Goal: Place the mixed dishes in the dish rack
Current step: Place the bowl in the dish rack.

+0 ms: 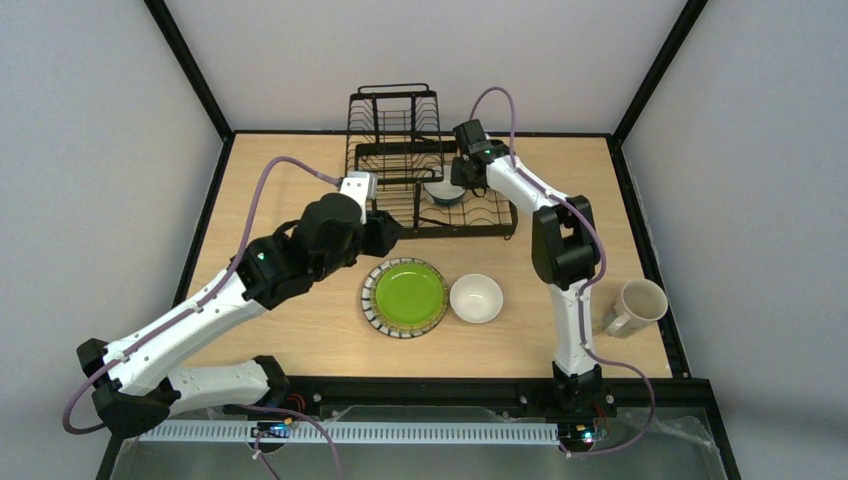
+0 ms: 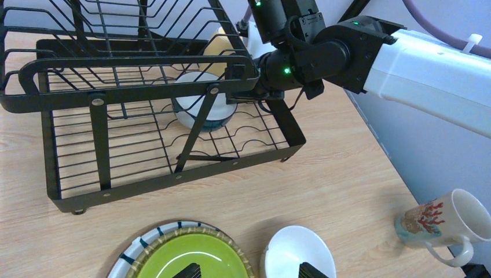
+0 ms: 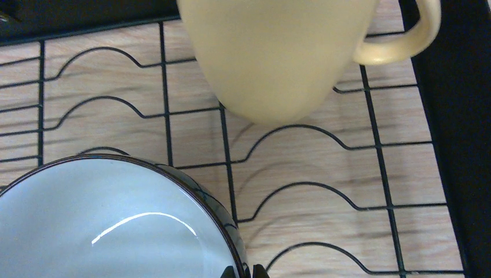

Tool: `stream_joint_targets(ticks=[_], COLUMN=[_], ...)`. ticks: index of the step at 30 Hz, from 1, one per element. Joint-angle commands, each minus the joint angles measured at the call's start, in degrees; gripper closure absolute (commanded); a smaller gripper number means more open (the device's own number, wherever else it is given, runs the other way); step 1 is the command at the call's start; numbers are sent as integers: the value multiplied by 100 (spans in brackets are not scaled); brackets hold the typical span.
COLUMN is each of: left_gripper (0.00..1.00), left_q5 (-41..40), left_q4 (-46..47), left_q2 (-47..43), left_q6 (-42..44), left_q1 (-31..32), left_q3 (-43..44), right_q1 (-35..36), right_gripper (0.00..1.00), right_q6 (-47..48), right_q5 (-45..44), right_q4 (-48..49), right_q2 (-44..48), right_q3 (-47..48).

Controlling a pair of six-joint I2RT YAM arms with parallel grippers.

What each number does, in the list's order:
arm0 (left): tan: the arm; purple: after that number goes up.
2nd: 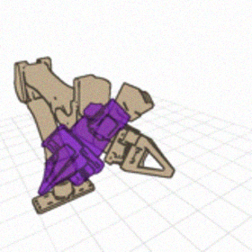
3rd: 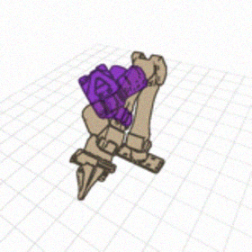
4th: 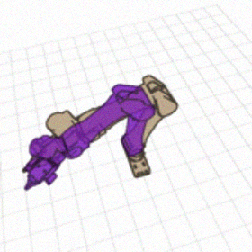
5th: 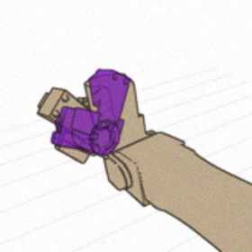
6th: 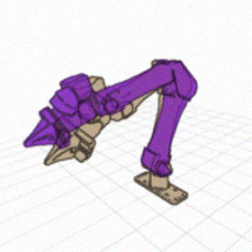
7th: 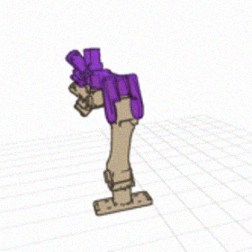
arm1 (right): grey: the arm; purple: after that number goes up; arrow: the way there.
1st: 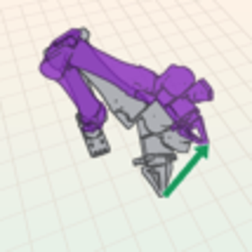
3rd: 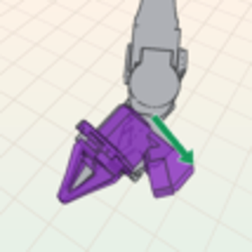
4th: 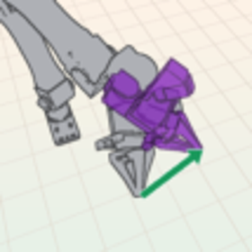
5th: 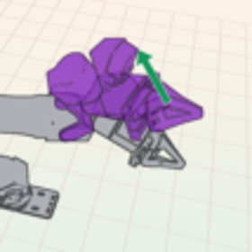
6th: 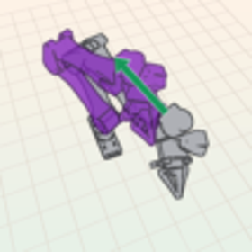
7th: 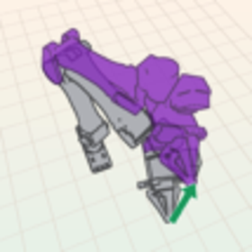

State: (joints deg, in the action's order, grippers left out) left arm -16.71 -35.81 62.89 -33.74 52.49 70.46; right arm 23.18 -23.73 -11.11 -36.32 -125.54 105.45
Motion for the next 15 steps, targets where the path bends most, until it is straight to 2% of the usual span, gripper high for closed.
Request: stream_joint_targets(ticks=[1,8,13,15], left_gripper=[2,2,2,2], left_q5=[-65,-72,-77,-68], left_q4=[-163,-264,-275,-276], left_q2=[49,74,107,130], left_q6=[56,77,78,64], left_q1=[24,24,24,24], left_q3=[115,142,161,161], right_q1=[72,157,196,203], right_gripper=[100,99,82,71], right_q6=[-17,6,49,73], right_q5=[84,191,309,360], right_q4=[300,379,459,486], right_q2=[-129,-355,-388,-361], right_q3=[360,537,573,573])
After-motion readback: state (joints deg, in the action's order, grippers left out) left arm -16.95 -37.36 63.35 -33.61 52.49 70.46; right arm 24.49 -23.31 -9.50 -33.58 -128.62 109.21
